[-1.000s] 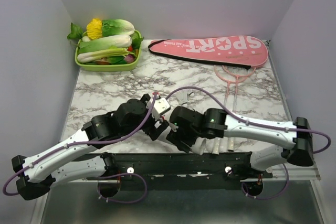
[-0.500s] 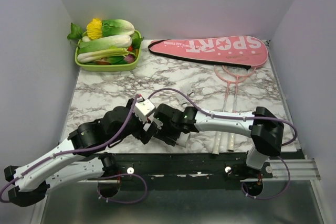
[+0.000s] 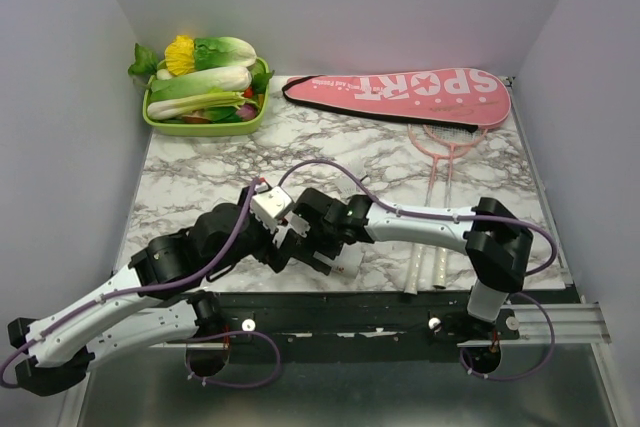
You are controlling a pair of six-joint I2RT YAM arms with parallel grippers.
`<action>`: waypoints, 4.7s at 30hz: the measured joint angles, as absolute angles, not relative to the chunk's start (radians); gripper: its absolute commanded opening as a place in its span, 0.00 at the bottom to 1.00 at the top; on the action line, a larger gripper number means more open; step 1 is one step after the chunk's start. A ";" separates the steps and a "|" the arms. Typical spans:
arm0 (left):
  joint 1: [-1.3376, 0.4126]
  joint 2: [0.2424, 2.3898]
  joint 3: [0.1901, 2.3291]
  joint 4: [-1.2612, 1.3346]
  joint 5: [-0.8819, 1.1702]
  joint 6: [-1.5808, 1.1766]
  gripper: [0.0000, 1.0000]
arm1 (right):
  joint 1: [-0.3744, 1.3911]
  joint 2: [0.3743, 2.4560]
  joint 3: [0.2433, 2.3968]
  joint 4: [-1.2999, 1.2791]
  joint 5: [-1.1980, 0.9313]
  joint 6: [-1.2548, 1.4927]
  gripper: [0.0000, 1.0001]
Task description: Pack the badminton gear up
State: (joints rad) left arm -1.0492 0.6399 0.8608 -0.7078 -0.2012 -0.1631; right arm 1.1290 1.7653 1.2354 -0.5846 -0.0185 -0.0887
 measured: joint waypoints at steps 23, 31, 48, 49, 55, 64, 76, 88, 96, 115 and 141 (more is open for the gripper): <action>-1.050 1.030 0.908 -0.613 -0.072 0.205 0.99 | 1.126 1.030 1.092 -0.878 0.141 0.240 1.00; -1.050 1.304 1.008 -0.615 -0.039 0.411 0.99 | 1.125 0.918 1.032 -0.942 0.140 0.263 1.00; -1.049 1.519 1.050 -0.617 0.110 0.490 0.99 | 1.127 0.821 1.034 -0.991 0.031 0.262 1.00; -1.049 1.519 1.044 -0.612 0.117 0.490 0.99 | 1.127 0.814 1.040 -0.997 0.014 0.262 1.00; -1.056 1.520 1.007 -0.606 0.137 0.498 0.99 | 1.127 0.783 1.143 -1.050 -0.091 0.254 1.00; -1.057 1.526 0.968 -0.571 0.143 0.532 0.99 | 1.127 0.746 1.242 -1.111 -0.148 0.255 1.00; -1.051 1.657 0.980 -0.551 0.161 0.557 0.89 | 1.127 0.734 1.213 -1.117 -0.155 0.254 1.00; -1.046 1.732 1.073 -0.609 0.179 0.527 0.26 | 1.127 0.720 1.207 -1.119 -0.154 0.255 1.00; -1.042 1.714 1.088 -0.623 0.174 0.481 0.06 | 1.127 0.711 1.231 -1.123 -0.084 0.300 0.99; -1.028 1.171 0.926 -0.490 0.116 0.246 0.00 | 1.127 0.797 1.554 -1.085 0.090 0.377 0.75; -1.028 0.725 0.682 -0.314 0.197 0.014 0.00 | 1.127 1.123 1.478 -0.788 -0.064 0.364 0.38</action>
State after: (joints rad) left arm -1.0275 0.7250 0.6819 -0.3138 0.1967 0.0139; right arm 1.1267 1.1233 1.4776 -0.7879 -0.0635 0.3645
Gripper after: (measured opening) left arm 0.733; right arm 0.386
